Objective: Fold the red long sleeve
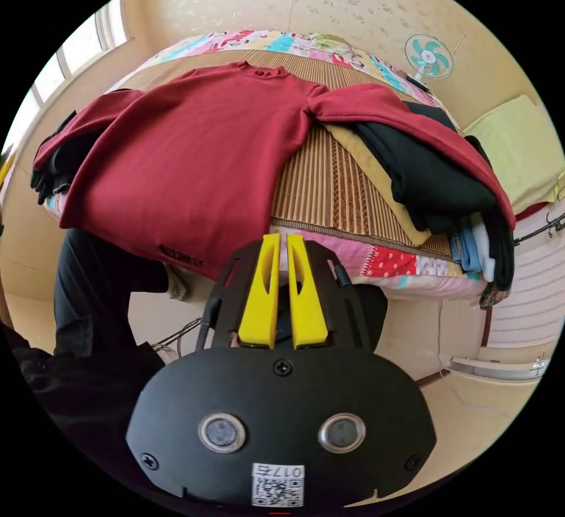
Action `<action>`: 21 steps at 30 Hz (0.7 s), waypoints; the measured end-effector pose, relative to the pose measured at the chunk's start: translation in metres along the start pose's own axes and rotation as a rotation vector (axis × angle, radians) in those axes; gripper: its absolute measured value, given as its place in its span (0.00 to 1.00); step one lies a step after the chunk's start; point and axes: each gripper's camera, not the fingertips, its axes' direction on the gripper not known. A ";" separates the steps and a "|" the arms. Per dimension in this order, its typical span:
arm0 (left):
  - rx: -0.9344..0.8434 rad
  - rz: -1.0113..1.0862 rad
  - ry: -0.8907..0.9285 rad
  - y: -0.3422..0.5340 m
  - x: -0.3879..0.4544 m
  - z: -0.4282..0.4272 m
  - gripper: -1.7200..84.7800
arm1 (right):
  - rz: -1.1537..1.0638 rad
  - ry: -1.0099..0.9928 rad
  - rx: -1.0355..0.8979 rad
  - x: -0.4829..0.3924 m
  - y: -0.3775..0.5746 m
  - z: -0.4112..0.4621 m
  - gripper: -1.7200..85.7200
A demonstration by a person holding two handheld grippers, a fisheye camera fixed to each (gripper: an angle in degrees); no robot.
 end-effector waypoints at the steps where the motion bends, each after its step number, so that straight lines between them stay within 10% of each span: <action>1: -0.088 0.026 0.012 0.003 0.008 0.025 0.16 | 0.003 -0.067 -0.008 0.006 -0.003 0.001 0.11; 8: -0.580 0.057 -0.121 0.035 0.008 0.197 0.11 | -0.103 -0.112 -0.196 0.007 -0.030 0.027 0.09; 15: -0.806 -0.003 0.245 0.071 -0.017 0.168 0.06 | -0.083 -0.094 -0.188 0.074 -0.007 -0.058 0.05; 19: -0.601 -0.126 0.224 0.085 -0.035 0.119 0.10 | -0.007 -0.145 -0.288 0.121 0.017 -0.053 0.04; 21: -0.225 -0.330 0.271 0.070 -0.071 0.059 0.17 | 0.039 -0.199 -0.286 0.140 0.020 -0.054 0.03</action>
